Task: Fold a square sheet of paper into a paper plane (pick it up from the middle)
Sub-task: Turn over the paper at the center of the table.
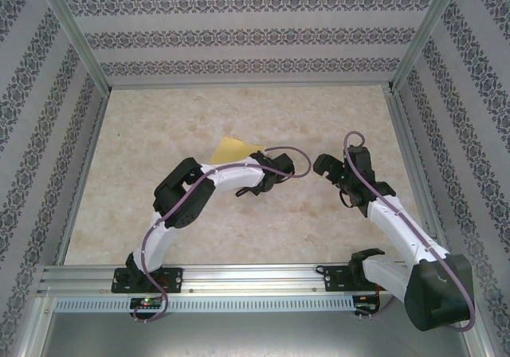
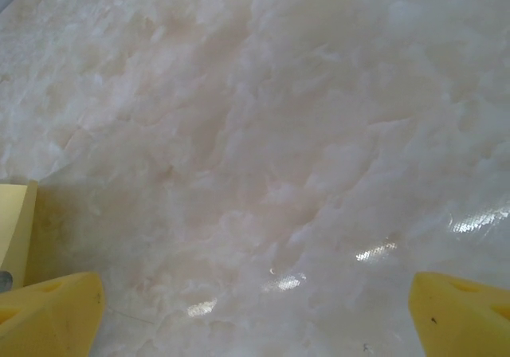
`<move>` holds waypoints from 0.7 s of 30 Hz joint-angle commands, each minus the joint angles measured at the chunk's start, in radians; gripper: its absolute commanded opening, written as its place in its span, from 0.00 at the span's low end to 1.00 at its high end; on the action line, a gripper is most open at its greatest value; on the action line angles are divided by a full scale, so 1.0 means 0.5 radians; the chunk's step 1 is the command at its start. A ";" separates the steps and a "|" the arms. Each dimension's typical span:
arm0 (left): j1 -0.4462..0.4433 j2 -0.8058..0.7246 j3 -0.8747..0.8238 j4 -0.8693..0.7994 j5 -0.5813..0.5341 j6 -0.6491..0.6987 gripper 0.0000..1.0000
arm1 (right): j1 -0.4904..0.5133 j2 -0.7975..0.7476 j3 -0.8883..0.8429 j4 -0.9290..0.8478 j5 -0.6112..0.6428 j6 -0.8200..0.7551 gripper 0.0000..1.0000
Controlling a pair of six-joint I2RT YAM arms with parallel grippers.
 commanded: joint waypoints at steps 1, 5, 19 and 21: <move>-0.022 0.037 0.031 0.066 0.144 -0.085 0.11 | -0.029 -0.012 -0.028 0.011 -0.020 0.029 0.98; -0.022 0.066 0.034 0.090 0.266 -0.112 0.16 | -0.034 0.006 -0.028 0.012 -0.034 0.036 0.98; -0.010 -0.571 -0.046 0.343 1.132 -0.166 0.56 | -0.065 -0.008 0.040 -0.059 -0.089 0.023 0.98; 0.021 -0.694 -0.115 0.415 1.234 -0.210 0.60 | -0.064 0.024 0.082 -0.086 -0.130 0.011 0.98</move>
